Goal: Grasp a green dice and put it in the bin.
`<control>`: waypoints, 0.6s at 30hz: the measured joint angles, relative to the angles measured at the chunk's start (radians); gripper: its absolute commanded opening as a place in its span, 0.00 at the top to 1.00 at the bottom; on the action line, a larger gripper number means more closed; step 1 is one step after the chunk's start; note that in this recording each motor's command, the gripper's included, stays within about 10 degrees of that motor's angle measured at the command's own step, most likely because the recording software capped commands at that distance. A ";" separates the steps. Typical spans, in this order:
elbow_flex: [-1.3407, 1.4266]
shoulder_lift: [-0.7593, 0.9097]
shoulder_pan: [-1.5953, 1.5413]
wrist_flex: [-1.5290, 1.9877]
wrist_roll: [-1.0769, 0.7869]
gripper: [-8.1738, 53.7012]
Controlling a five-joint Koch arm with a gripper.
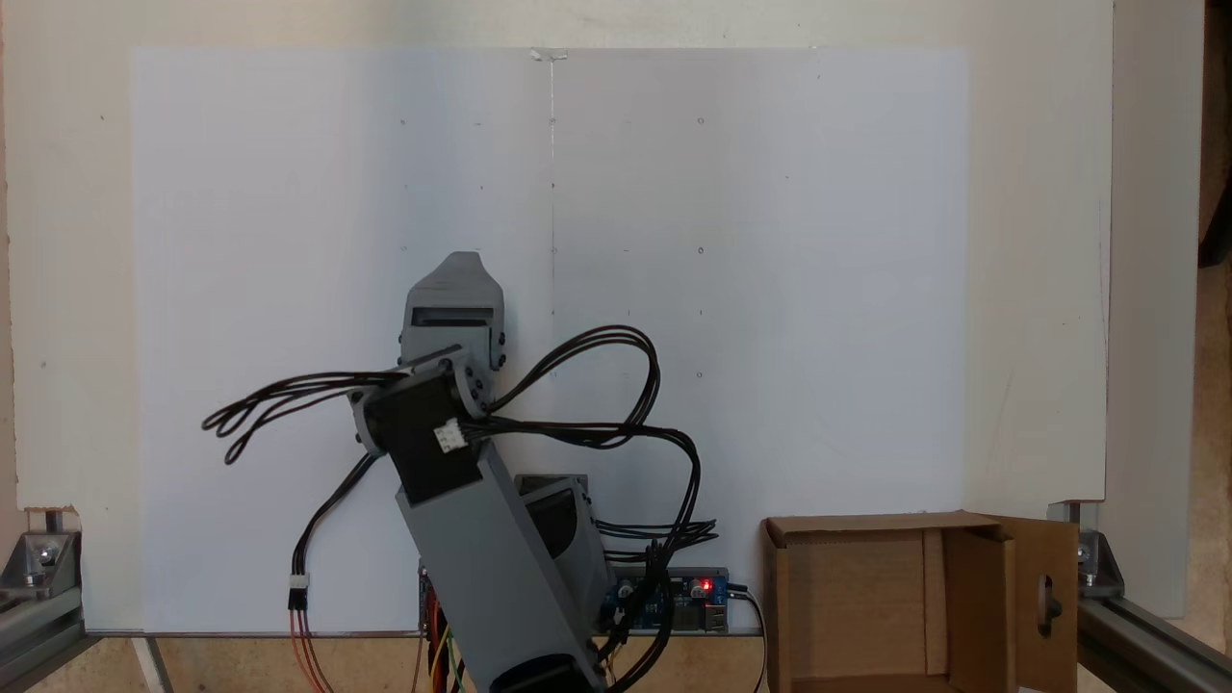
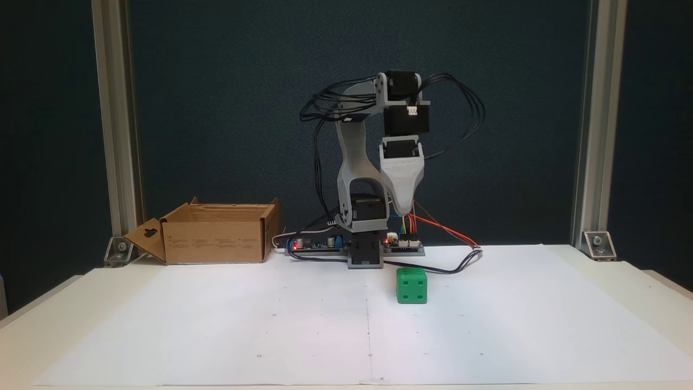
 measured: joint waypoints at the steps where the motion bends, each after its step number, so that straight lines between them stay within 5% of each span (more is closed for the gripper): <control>1: 0.000 -0.006 0.000 0.000 0.000 0.16; 18: 0.160 -0.029 -0.032 -0.149 0.005 0.16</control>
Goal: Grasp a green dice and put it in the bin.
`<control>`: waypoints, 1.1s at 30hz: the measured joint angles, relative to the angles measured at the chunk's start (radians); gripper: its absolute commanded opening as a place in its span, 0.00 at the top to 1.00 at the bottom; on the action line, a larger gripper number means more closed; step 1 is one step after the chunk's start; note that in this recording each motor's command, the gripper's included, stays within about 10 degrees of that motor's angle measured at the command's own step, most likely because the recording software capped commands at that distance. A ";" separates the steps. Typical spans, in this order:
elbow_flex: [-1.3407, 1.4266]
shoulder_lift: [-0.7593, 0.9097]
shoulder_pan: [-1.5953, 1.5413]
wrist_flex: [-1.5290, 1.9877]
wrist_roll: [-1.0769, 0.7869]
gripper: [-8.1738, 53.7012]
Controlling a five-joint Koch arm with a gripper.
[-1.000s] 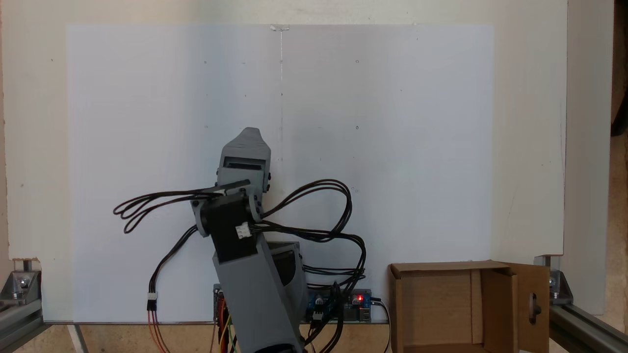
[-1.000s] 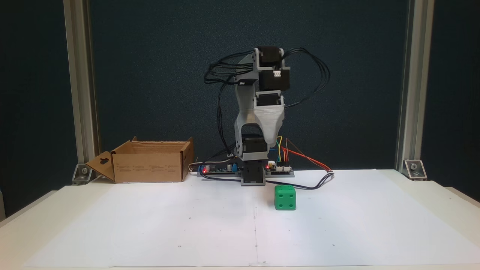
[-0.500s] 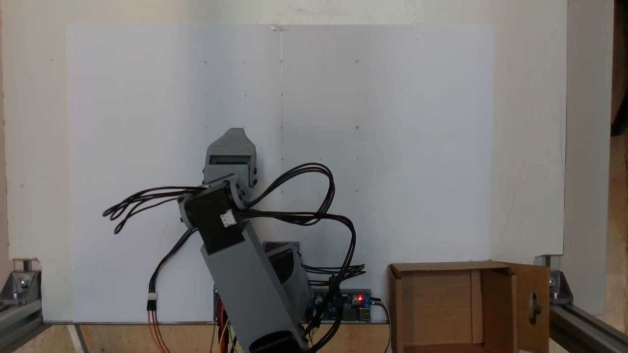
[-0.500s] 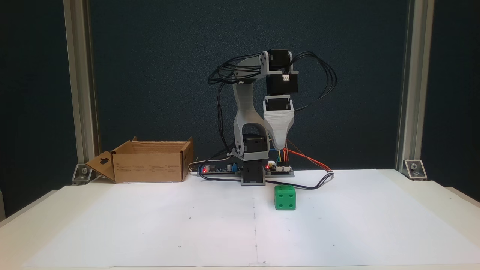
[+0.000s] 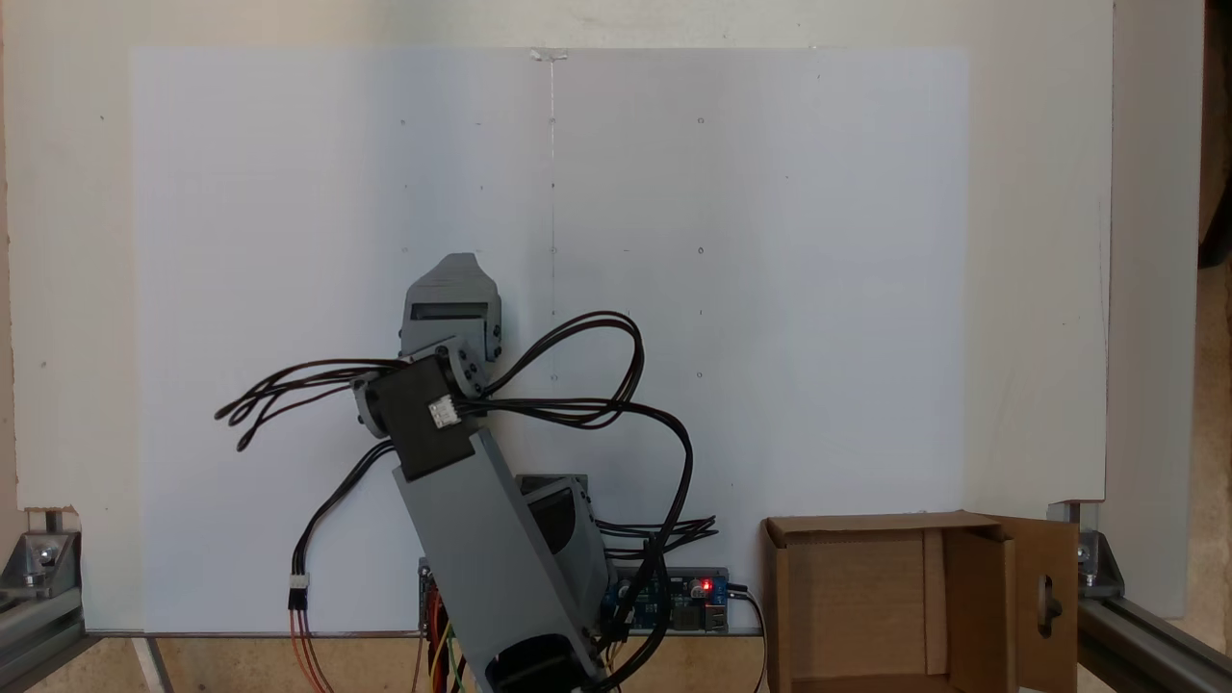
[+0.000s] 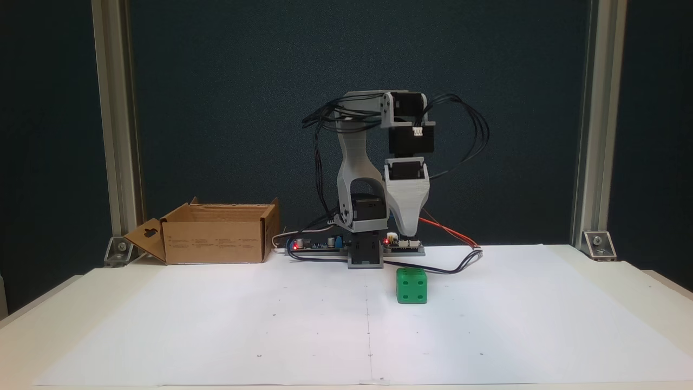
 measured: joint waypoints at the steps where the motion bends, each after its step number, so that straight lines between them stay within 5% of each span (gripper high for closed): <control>1: 0.014 -0.006 -0.002 -0.003 0.000 0.16; 33: 0.074 -0.097 -0.015 -0.066 0.095 0.16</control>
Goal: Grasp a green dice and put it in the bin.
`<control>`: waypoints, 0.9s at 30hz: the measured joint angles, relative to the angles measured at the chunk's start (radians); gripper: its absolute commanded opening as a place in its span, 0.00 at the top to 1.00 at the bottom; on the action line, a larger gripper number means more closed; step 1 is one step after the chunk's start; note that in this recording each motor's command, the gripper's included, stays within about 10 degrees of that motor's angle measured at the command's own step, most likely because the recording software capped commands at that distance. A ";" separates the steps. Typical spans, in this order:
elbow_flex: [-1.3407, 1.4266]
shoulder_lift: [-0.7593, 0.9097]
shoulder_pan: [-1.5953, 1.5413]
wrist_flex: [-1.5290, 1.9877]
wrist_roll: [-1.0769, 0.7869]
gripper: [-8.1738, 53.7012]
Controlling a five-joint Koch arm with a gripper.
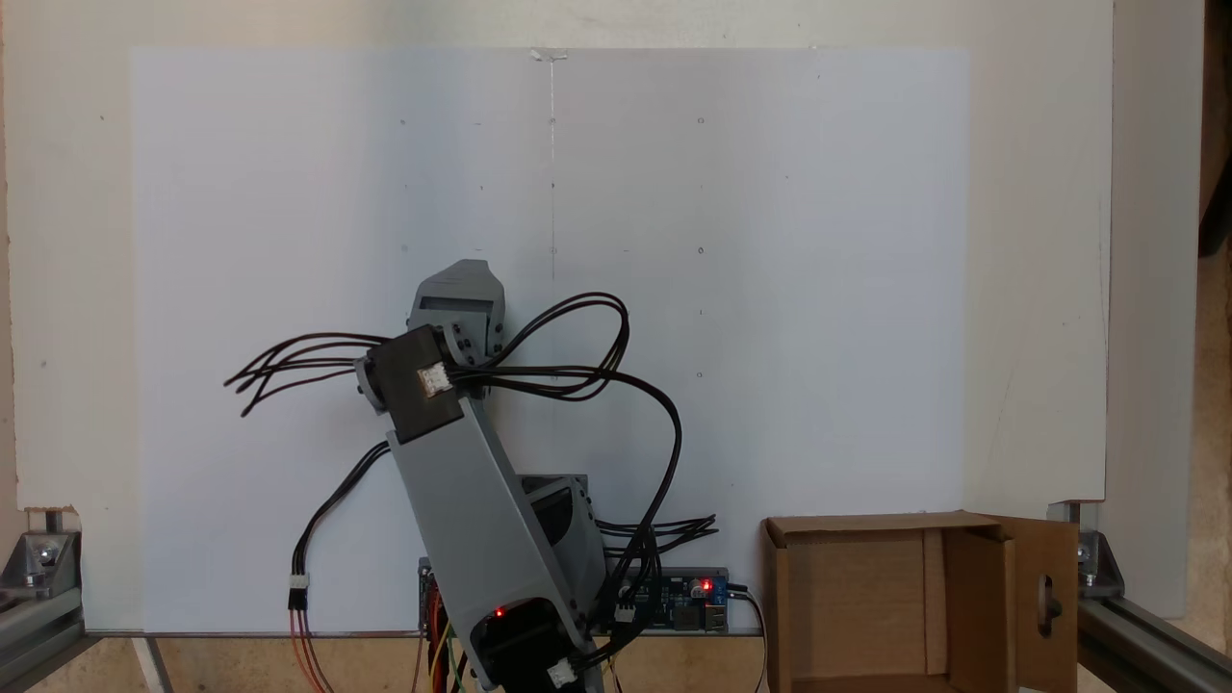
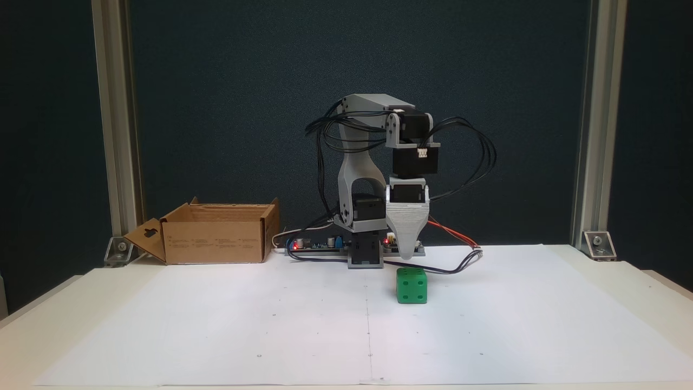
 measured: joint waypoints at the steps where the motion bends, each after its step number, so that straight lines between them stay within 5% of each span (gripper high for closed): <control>1: 0.002 -0.005 0.000 -0.002 0.002 0.16; 27: 0.117 -0.183 0.000 -0.199 0.003 0.16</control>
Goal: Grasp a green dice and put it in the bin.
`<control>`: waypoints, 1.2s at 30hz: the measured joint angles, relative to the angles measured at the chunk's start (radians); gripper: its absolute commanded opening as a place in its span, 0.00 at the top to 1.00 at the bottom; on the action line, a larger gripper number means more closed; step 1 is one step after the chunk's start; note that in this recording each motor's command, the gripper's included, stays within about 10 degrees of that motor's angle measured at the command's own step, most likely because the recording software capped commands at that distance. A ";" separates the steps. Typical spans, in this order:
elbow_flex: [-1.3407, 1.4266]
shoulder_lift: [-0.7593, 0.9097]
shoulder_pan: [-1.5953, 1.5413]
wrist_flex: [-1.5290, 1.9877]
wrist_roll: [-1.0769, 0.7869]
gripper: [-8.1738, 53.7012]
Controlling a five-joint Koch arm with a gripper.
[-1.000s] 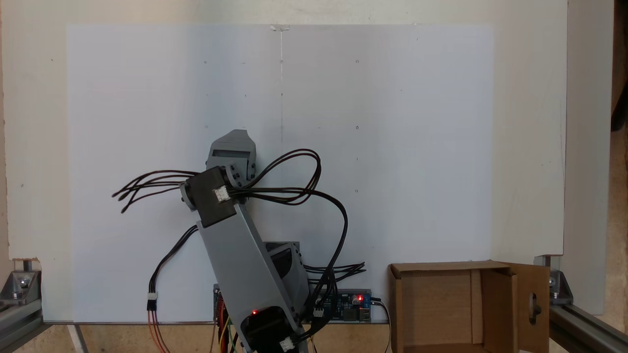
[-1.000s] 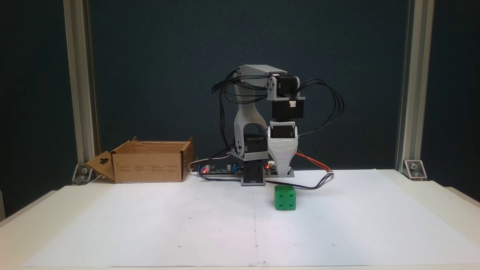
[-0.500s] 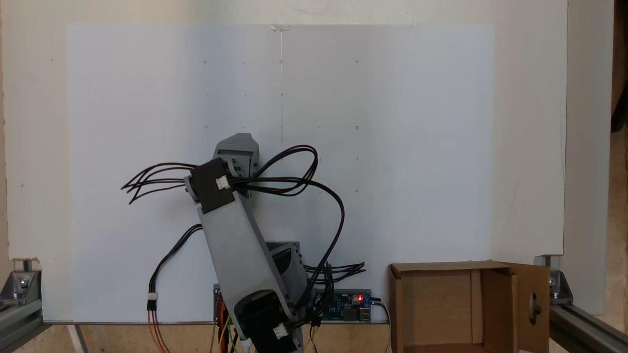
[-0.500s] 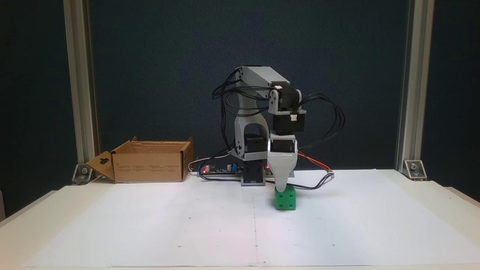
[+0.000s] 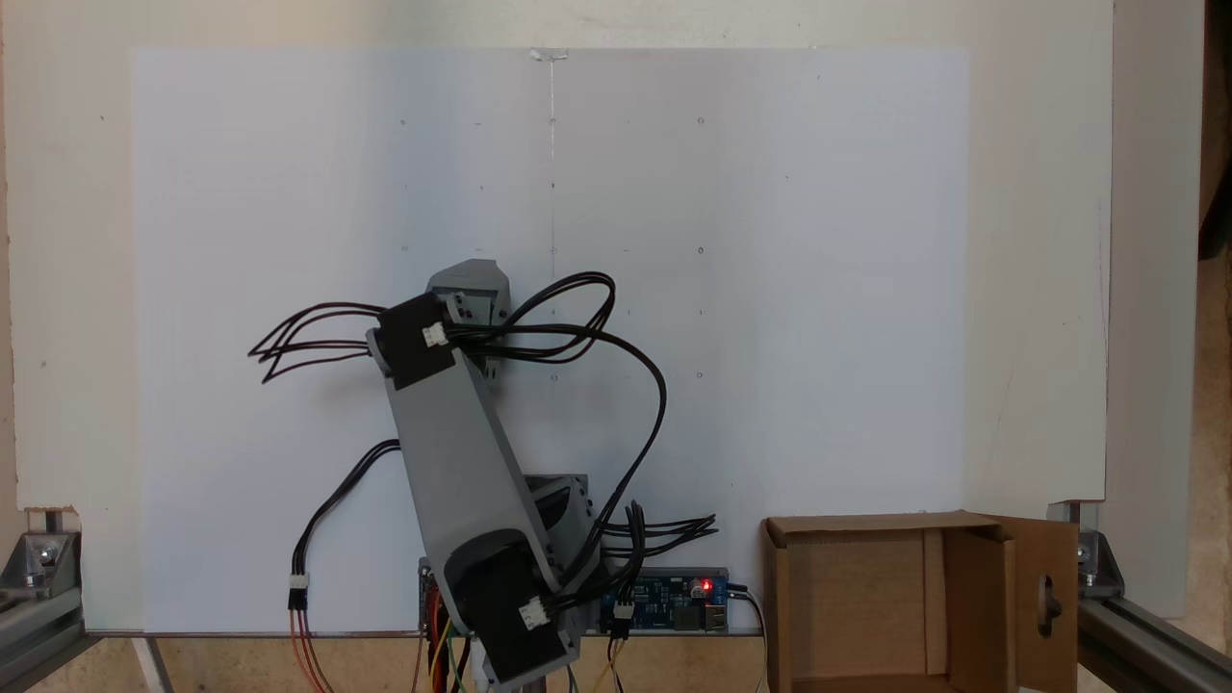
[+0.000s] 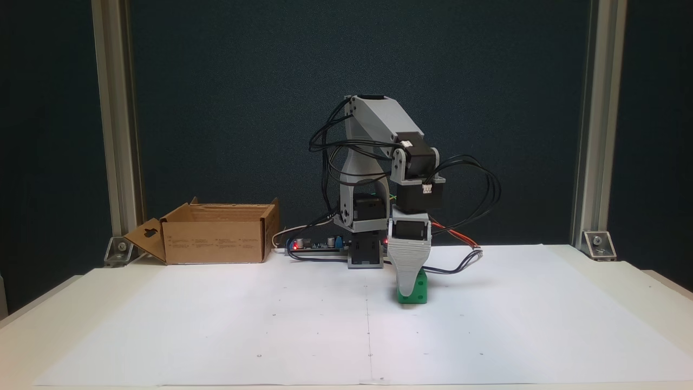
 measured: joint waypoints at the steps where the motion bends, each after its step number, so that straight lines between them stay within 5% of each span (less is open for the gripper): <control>1: 0.000 -0.002 0.000 0.000 -0.002 0.16; 26: 0.014 -0.067 -0.006 -0.040 0.012 0.24; 36: 0.017 -0.075 -0.005 -0.095 0.026 0.68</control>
